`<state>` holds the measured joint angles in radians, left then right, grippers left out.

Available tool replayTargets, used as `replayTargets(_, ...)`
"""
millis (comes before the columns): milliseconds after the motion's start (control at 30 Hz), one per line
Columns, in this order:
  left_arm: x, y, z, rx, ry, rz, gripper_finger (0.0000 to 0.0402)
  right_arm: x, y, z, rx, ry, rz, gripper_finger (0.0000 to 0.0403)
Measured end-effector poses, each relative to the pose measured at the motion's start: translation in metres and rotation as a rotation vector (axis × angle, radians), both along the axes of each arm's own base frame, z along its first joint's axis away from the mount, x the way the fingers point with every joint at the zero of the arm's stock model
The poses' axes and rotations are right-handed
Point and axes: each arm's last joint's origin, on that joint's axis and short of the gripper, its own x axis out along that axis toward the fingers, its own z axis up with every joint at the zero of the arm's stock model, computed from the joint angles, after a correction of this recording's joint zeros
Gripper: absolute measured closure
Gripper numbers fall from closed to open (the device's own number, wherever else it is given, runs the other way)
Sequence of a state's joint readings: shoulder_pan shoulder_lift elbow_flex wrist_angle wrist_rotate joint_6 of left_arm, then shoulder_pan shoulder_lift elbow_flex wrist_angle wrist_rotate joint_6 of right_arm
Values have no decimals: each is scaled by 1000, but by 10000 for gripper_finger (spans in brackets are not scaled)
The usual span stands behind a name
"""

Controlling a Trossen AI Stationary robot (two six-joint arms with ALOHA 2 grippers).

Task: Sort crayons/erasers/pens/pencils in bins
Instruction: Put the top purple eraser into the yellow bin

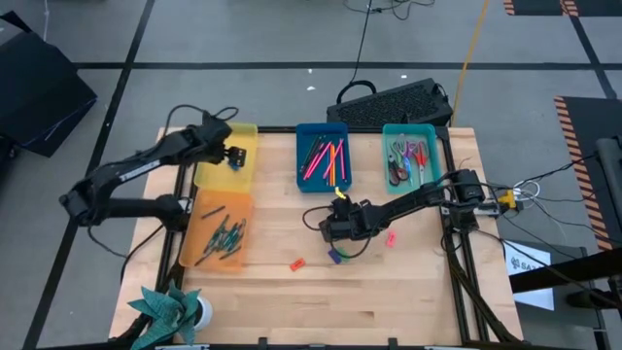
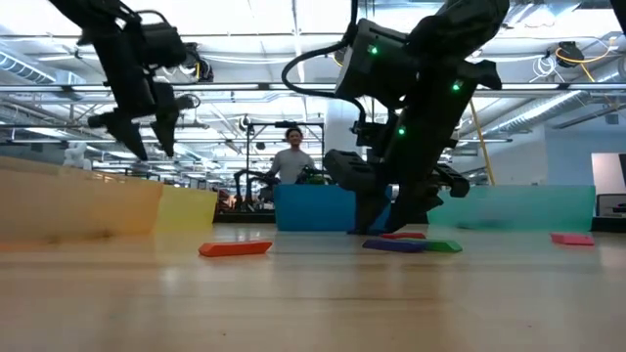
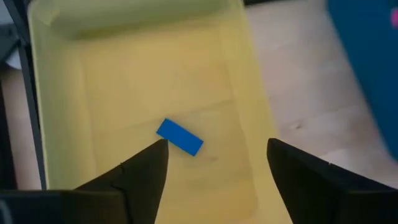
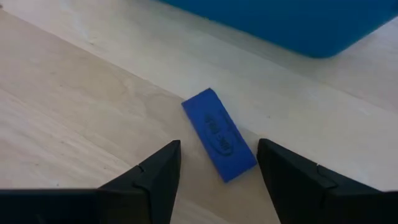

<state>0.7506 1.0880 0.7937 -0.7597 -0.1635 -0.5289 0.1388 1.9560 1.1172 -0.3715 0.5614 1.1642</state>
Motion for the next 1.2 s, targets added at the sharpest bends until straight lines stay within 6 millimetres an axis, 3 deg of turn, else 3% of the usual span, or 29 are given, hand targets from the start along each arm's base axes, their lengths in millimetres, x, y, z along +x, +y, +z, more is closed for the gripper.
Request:
replayTargets(167, -9, -9, 15, 58, -70, 3, 124, -5, 0, -2, 9, 55, 2, 228)
replayTargets(467, -20, -20, 31, 108, -166, 18, 124, -6, -1, -2, -17, 130, 117, 328)
replayTargets(633, -19, -27, 35, 89, -215, -137, 124, -6, 2, 12, -30, 125, 213, 351)
replayTargets(800, -6, -45, 36, -28, -318, -390, 124, -6, 16, 48, -105, 46, 414, 342)
replayTargets(1000, 13, -67, 38, -254, -484, -456, 124, -2, 34, 97, -339, -80, 749, 345)
replayTargets(1200, 43, -85, 50, -428, -717, -494, 124, -3, 35, 133, -452, -232, 777, 345)
